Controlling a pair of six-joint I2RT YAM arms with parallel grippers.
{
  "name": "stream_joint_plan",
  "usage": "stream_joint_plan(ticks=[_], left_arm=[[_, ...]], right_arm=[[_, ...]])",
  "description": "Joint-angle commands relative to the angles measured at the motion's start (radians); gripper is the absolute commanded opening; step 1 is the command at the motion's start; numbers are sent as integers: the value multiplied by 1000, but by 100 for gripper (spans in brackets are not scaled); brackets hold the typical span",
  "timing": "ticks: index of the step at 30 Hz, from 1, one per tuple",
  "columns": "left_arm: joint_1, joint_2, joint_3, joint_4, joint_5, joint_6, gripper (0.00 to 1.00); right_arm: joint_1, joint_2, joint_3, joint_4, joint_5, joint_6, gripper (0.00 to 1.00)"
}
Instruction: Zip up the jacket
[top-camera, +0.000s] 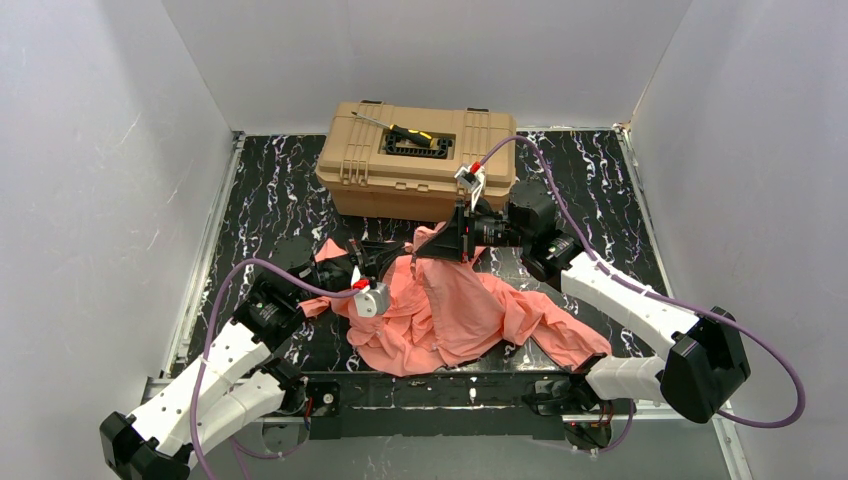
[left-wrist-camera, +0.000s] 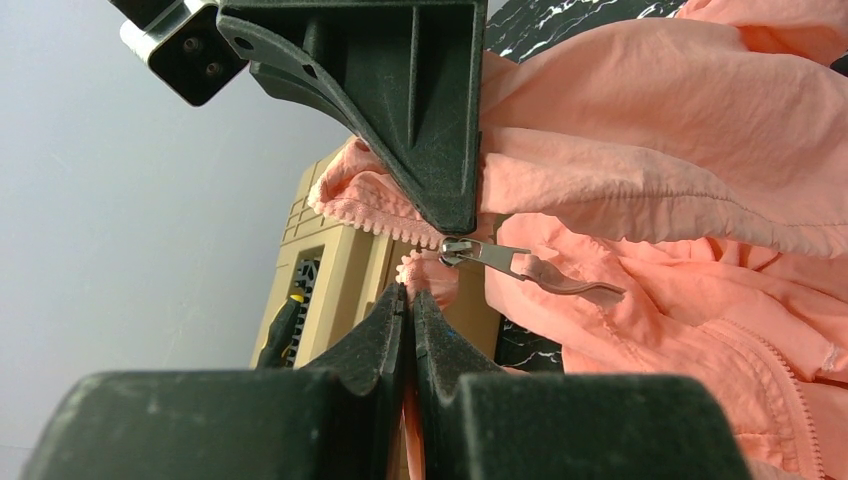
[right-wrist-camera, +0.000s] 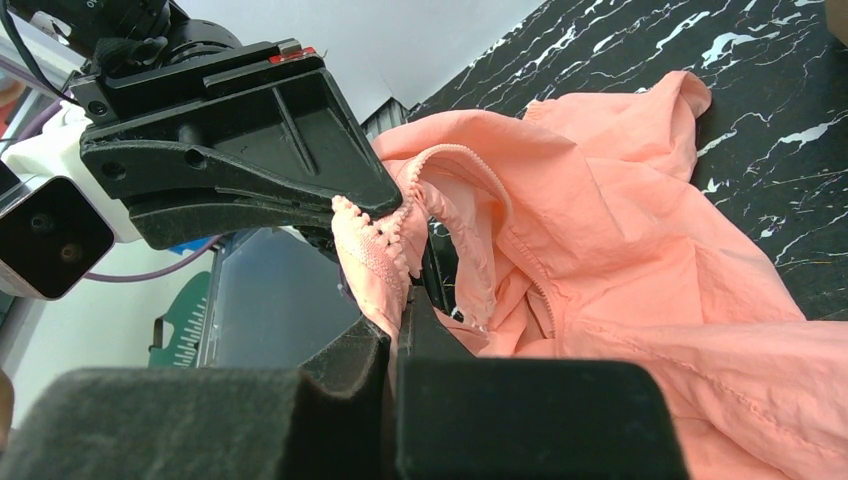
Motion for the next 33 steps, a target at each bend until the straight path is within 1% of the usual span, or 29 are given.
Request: stream_joint_plan(ticks=[1,13,24,28,33], left_arm=[[1,-22,-1,-7,20,3,0],[1,-25,8,-55,44,28,0],[1,-21,15,-57,48,27,0],[1,-11,33,-31,26,-20,0],[1,-7,34,-14,37,-39,0]], right_arm=[[2,-26,13,72,10,5,1],[-5,-17,30,75,9,-2,1],[-8,-19,23,50,-6,-10,1],[-13,-43,-5,-16,3,-53,1],[-13,-48,-30,-26,5,-60,1]])
